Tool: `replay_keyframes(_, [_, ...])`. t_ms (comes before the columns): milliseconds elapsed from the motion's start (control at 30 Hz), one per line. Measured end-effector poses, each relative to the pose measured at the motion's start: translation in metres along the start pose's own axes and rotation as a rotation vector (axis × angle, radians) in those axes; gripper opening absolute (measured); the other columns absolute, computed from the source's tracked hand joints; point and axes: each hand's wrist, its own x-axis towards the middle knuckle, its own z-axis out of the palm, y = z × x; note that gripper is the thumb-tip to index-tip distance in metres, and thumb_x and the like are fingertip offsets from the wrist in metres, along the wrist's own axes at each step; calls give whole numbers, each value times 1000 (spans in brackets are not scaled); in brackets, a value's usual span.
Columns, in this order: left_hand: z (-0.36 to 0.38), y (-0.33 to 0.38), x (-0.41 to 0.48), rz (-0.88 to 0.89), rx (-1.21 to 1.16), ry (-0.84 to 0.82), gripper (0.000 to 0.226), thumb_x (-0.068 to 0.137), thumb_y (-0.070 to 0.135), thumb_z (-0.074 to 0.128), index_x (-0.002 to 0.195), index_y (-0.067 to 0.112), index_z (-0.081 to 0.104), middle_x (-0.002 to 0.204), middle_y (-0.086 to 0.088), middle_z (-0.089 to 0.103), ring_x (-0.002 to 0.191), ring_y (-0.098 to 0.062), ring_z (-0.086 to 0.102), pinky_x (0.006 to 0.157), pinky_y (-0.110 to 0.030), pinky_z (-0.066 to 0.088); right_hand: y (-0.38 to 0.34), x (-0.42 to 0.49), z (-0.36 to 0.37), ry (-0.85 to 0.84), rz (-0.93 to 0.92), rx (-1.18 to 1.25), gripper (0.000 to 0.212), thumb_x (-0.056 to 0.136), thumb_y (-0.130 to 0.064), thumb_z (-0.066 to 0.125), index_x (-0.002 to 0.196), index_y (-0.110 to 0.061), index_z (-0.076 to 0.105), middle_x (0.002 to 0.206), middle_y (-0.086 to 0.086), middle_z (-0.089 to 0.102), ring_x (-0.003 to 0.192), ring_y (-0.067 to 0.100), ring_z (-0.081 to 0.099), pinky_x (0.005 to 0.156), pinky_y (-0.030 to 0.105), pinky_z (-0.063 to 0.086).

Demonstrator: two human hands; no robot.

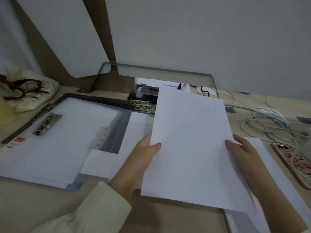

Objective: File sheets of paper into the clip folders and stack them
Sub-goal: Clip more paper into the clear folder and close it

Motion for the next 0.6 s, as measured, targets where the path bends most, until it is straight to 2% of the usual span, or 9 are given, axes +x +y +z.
replay_keyframes(100, [-49,6,-8,-2,-33,54,29,96,10,45,120,16,58,116,-9,66,107,-29,62,98,-47,45,-17,-12,43,-239,114,243,14,92,-22,51,102,-23,61,84,-3,74,76,18,68,64,29,54])
replay_keyframes(133, [-65,7,-10,-7,-39,79,29,96,10,44,121,14,58,117,-10,65,108,-31,61,99,-48,45,-20,-14,59,-297,115,299,13,92,-19,51,98,-23,61,78,-4,75,73,19,70,61,29,56])
replay_keyframes(233, [-108,11,-20,-8,-35,134,27,96,13,45,119,14,59,113,-11,67,103,-31,63,95,-47,48,-27,-19,104,-411,76,382,21,92,-14,48,107,-18,62,92,2,75,79,20,72,68,30,59])
replay_keyframes(300, [-136,13,-25,21,-29,186,21,95,22,46,107,17,64,101,-6,71,92,-23,67,83,-38,53,-30,-21,132,-432,69,392,25,92,-15,49,114,-16,61,103,4,73,92,23,70,80,35,57])
replay_keyframes(367, [-167,10,-21,75,78,303,22,97,30,42,96,24,63,91,4,69,85,-12,65,73,-26,49,-29,-21,157,-434,79,389,28,92,-16,50,118,-16,60,110,5,71,100,26,67,90,42,53])
replay_keyframes(400, [-185,6,-14,115,153,381,21,97,29,40,96,26,60,92,7,66,90,-10,63,76,-26,48,-30,-22,168,-439,89,390,28,92,-17,51,118,-17,60,112,6,70,103,27,66,94,45,50])
replay_keyframes(467, [-222,-7,0,176,353,564,16,96,25,43,105,24,56,105,3,60,107,-17,56,90,-32,44,-30,-23,188,-436,108,381,25,91,-17,52,114,-17,61,111,5,70,105,27,64,98,46,46])
replay_keyframes(533, [-254,-22,13,138,613,716,27,93,22,48,118,17,53,120,-6,52,116,-23,48,97,-36,39,-30,-22,205,-444,115,369,20,92,-15,51,108,-18,63,108,6,71,101,25,65,92,41,48])
replay_keyframes(600, [-273,-32,22,33,776,758,39,92,24,50,129,12,46,130,-14,44,123,-29,40,100,-39,34,-29,-21,219,-453,116,342,22,92,-14,50,111,-17,62,108,5,70,99,23,65,85,35,50])
